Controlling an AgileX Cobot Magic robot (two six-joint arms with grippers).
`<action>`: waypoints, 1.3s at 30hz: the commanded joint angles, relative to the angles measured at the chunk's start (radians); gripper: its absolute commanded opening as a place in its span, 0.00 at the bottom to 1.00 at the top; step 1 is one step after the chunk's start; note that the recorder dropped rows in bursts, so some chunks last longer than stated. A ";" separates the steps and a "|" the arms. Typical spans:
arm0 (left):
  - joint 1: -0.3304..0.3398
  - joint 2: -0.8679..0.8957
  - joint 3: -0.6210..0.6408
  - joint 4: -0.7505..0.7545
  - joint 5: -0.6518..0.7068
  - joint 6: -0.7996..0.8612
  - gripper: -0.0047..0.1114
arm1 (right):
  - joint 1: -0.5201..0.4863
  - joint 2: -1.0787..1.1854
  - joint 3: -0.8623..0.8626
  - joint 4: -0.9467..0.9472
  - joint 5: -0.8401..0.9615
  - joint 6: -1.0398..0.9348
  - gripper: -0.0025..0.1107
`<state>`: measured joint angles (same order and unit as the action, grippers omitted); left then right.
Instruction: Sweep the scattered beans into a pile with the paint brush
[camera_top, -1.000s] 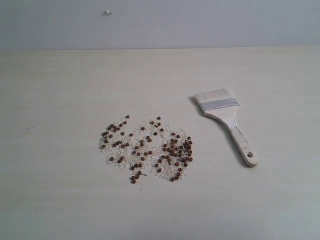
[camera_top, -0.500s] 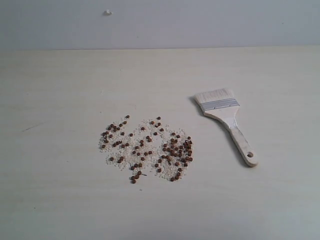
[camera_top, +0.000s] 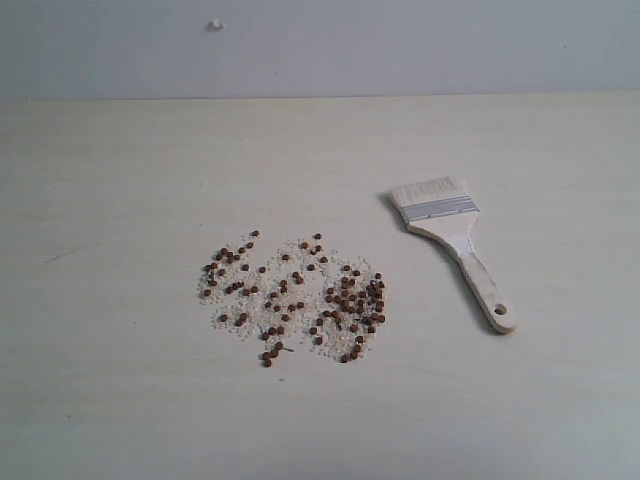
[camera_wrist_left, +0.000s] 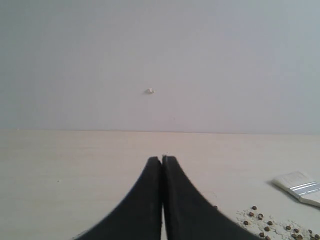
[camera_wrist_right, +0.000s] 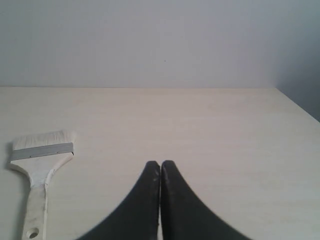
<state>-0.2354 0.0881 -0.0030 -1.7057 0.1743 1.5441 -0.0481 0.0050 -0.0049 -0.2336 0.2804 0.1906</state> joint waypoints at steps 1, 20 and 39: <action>-0.005 -0.006 0.003 -0.006 0.001 -0.008 0.04 | 0.001 -0.005 0.005 -0.011 -0.014 -0.012 0.02; -0.005 -0.006 0.003 -0.006 0.001 -0.008 0.04 | 0.001 -0.005 0.005 -0.004 -0.364 -0.005 0.02; -0.005 -0.006 0.003 -0.006 0.001 -0.008 0.04 | 0.001 0.514 -0.591 -0.012 0.101 0.337 0.02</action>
<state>-0.2354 0.0881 -0.0030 -1.7057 0.1743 1.5441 -0.0481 0.3533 -0.4768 -0.3317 0.1699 0.6965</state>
